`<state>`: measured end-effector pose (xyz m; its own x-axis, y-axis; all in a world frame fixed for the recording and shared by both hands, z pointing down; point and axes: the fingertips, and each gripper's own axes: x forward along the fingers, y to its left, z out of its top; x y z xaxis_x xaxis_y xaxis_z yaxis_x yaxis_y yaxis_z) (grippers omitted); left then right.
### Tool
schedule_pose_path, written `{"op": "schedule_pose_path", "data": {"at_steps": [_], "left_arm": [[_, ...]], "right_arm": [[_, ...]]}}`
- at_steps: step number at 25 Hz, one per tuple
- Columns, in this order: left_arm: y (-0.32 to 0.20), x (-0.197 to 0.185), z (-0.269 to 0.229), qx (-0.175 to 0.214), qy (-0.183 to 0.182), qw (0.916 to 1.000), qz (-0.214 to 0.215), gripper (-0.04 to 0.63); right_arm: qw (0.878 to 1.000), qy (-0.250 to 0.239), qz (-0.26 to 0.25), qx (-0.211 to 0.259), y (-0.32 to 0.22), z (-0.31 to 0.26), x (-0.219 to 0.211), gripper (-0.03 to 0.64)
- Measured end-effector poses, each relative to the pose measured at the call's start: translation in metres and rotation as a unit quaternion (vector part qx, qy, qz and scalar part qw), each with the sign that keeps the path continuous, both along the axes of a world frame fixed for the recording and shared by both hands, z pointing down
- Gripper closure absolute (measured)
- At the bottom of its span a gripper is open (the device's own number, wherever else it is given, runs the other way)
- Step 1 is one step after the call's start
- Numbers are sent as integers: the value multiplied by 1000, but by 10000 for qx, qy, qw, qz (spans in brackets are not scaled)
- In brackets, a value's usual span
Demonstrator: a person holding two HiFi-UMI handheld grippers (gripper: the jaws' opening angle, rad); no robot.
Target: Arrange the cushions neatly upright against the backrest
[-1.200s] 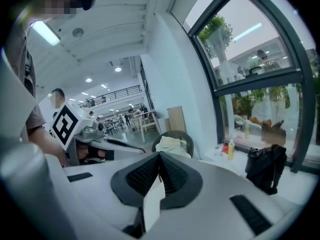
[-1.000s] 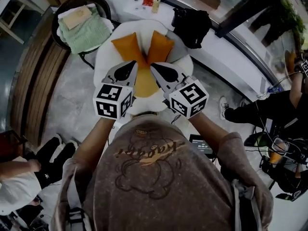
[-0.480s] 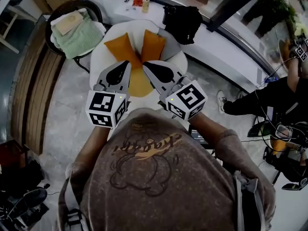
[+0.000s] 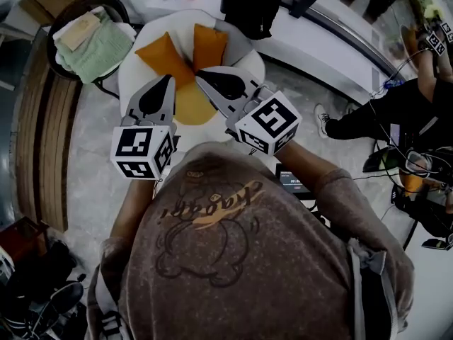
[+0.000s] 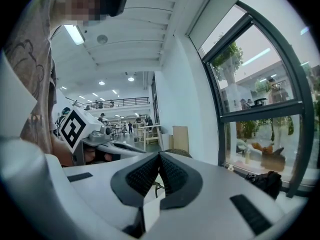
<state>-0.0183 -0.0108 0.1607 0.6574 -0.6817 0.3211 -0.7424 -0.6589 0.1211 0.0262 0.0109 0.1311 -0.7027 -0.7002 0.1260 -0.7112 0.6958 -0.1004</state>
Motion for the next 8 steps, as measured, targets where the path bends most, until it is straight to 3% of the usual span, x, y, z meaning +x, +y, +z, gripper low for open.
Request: {"op": "schedule_pose_path", "data": {"at_steps": [8], "left_arm": [[-1, 1, -1, -48, 24, 10000, -18, 591]], "right_arm": [[10000, 31, -65, -24, -1, -2, -2, 598]]}}
